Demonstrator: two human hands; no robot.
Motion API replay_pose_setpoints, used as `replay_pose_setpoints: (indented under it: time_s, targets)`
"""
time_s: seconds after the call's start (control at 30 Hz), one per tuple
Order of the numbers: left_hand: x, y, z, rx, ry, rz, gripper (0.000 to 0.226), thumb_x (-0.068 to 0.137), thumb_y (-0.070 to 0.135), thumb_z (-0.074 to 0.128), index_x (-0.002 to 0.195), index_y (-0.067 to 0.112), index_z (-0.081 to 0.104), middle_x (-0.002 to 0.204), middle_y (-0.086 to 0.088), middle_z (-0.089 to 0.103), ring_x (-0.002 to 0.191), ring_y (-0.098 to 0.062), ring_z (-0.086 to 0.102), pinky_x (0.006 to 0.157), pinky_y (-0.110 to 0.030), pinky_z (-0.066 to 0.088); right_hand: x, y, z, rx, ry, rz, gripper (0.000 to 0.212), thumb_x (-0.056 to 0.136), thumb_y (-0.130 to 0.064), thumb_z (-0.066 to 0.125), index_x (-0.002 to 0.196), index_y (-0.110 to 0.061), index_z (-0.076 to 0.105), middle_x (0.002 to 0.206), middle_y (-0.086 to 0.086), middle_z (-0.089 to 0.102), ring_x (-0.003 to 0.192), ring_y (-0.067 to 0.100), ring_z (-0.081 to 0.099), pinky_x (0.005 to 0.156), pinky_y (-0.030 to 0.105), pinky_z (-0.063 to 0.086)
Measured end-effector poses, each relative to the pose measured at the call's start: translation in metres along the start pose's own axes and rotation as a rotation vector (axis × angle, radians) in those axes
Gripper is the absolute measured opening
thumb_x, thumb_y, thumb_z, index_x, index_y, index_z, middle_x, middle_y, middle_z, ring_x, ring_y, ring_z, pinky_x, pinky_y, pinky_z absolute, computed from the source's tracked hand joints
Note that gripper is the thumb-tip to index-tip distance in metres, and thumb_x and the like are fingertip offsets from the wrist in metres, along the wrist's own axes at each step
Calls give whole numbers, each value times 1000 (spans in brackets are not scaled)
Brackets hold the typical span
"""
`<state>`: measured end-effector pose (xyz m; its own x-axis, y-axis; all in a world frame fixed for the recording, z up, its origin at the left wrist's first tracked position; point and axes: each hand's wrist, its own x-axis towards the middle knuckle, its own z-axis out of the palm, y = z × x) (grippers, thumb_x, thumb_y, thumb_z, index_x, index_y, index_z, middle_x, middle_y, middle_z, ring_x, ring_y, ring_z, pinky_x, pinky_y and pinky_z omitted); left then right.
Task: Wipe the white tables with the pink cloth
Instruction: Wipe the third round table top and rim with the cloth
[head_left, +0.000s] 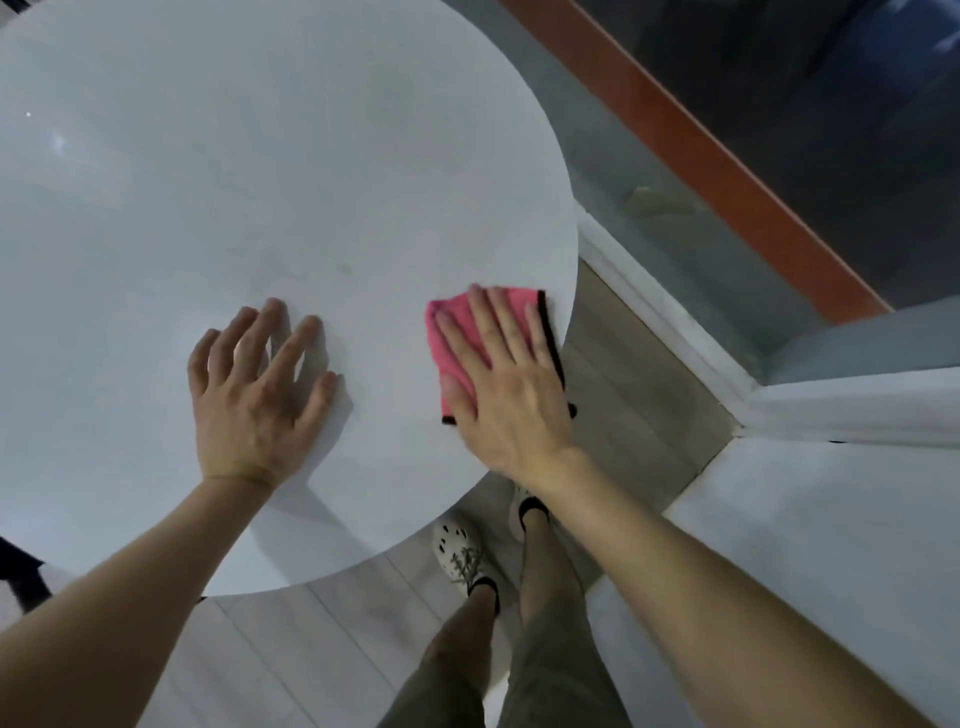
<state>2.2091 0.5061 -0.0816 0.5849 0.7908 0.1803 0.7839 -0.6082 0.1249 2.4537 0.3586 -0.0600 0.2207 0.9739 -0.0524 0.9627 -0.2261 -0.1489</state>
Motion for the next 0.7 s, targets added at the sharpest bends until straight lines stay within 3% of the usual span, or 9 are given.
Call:
replay_pose_setpoints:
  time_s: [0.13,0.23,0.4,0.57,0.7]
  targets:
    - [0,3,-1,-9,28,8,58,107,57,49,155,26,59,168,-10,46,154,-37,41,126,-58,27,1,38,-3,-54,-74,-278,71,112,-60,29,174,-30,11,182,7,3,168,26,-2,135,55,8]
    - [2,4,-1,0,34,10,57,107,56,48,155,27,58,168,-9,46,154,-37,41,126,-58,27,70,95,-9,-110,-20,-129,75,109,-64,30,174,-27,16,181,11,13,167,30,10,135,56,8]
    - [1,0,3,-11,84,13,48,110,48,52,154,29,59,166,-8,48,153,-36,44,127,-56,27,91,98,-4,-85,-6,32,73,111,-62,21,174,-26,12,181,10,5,168,28,1,135,55,3]
    - [2,1,4,-46,76,0,41,113,37,48,149,25,62,162,-8,53,153,-33,44,127,-54,27,-12,5,2,-8,15,93,72,113,-56,27,174,-23,7,180,17,-1,168,34,-4,133,59,5]
    - [-13,-12,-18,-189,41,-107,38,106,22,58,144,16,64,154,-9,58,145,-32,51,124,-48,35,-50,-119,15,72,-126,-236,67,115,-52,27,174,-26,11,180,17,-3,167,35,-9,132,61,5]
